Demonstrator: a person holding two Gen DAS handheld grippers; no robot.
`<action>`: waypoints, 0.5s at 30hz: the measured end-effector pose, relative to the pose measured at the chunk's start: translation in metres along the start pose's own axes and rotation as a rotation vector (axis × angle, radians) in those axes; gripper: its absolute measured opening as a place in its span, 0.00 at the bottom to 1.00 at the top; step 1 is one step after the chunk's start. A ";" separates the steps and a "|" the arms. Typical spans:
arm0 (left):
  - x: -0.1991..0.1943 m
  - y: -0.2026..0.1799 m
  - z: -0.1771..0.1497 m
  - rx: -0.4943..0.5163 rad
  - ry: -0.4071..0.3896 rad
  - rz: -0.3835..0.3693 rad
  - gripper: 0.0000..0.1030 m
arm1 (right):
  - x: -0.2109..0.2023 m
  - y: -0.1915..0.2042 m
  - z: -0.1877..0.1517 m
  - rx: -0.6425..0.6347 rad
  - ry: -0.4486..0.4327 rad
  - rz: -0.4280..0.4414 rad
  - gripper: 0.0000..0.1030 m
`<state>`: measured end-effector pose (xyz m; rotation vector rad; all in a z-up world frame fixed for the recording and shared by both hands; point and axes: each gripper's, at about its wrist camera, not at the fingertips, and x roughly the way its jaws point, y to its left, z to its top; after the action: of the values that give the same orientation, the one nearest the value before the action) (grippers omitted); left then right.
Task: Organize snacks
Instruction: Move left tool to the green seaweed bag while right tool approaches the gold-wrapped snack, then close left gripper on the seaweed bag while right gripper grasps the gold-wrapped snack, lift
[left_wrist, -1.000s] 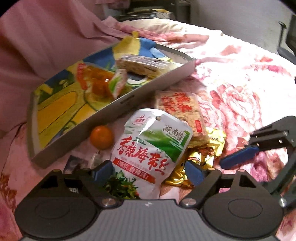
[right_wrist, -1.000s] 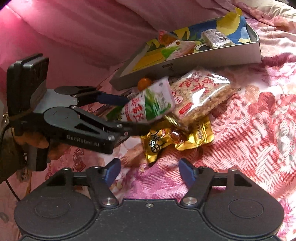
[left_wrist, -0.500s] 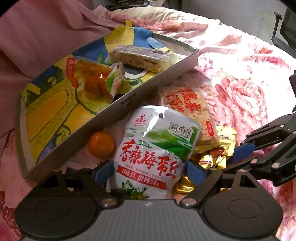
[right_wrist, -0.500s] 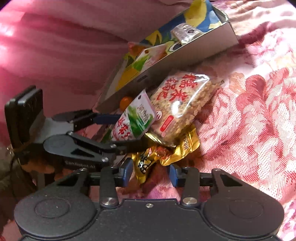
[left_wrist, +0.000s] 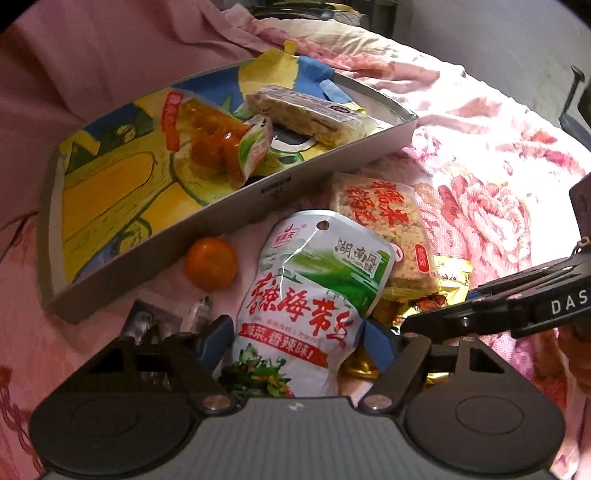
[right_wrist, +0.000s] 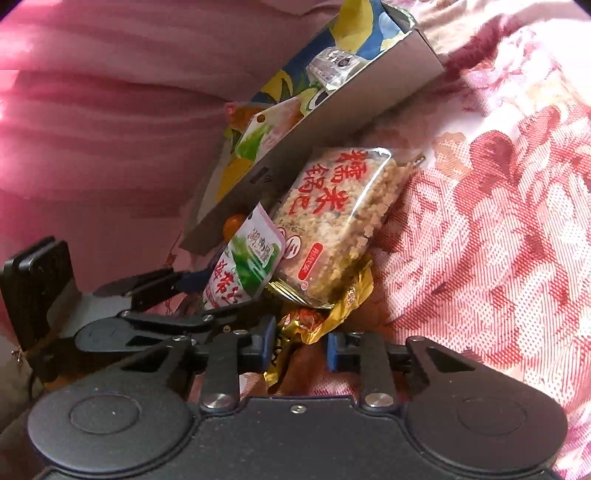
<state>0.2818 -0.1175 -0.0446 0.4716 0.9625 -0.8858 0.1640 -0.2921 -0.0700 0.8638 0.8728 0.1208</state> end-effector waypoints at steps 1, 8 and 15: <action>-0.002 0.000 -0.002 -0.011 0.000 0.001 0.76 | -0.001 0.001 0.000 -0.003 0.000 -0.004 0.28; -0.015 -0.003 -0.016 -0.133 0.023 0.036 0.74 | -0.011 0.003 0.000 -0.005 0.023 -0.036 0.27; -0.027 -0.014 -0.029 -0.284 0.061 0.022 0.74 | -0.028 0.006 -0.012 -0.026 0.067 -0.067 0.27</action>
<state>0.2482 -0.0938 -0.0361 0.2670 1.1173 -0.7047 0.1386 -0.2927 -0.0519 0.8089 0.9601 0.1025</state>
